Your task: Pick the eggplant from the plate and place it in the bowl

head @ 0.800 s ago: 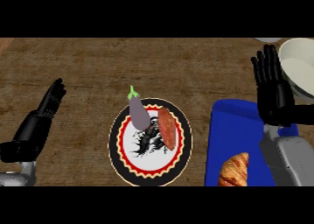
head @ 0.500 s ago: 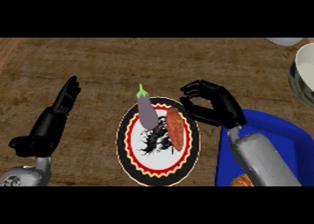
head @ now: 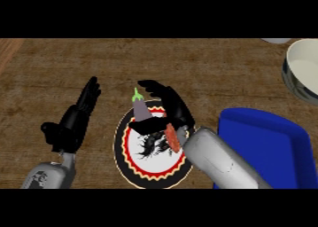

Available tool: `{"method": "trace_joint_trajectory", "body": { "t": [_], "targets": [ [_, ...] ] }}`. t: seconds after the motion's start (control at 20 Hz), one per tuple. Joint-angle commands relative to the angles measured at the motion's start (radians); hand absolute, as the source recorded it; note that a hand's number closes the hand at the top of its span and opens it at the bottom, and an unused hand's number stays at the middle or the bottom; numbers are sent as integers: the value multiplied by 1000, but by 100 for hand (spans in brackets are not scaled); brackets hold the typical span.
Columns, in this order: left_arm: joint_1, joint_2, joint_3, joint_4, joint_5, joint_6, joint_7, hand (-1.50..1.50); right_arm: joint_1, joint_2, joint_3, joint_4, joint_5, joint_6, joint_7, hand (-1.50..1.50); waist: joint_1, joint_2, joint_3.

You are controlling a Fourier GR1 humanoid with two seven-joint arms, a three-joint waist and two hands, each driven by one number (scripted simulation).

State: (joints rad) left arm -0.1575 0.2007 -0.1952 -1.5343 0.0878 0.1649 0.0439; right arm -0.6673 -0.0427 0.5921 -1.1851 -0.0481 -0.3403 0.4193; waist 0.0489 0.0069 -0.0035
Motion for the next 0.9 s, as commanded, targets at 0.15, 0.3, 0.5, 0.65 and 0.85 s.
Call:
{"method": "trace_joint_trajectory", "body": {
  "t": [0.15,0.3,0.5,0.65,0.85],
  "targets": [
    [27,-7,-1,-60,-11,12,57,0,-353,42,-7,161,10,-32,148,-150,-17,-5,3],
    [-40,-36,10,29,-28,33,32,0,-500,42,-23,247,34,56,313,-150,-25,-3,2],
    [-42,-13,33,12,-5,-8,26,0,-561,42,-68,419,-26,164,287,-150,-16,1,2],
    [-26,-37,21,5,-15,18,54,0,-650,43,-111,441,-105,271,419,-150,-17,-2,3],
    [-55,-37,21,32,-25,1,33,0,-695,43,-63,568,-168,326,451,-150,2,5,2]
  ]
}}
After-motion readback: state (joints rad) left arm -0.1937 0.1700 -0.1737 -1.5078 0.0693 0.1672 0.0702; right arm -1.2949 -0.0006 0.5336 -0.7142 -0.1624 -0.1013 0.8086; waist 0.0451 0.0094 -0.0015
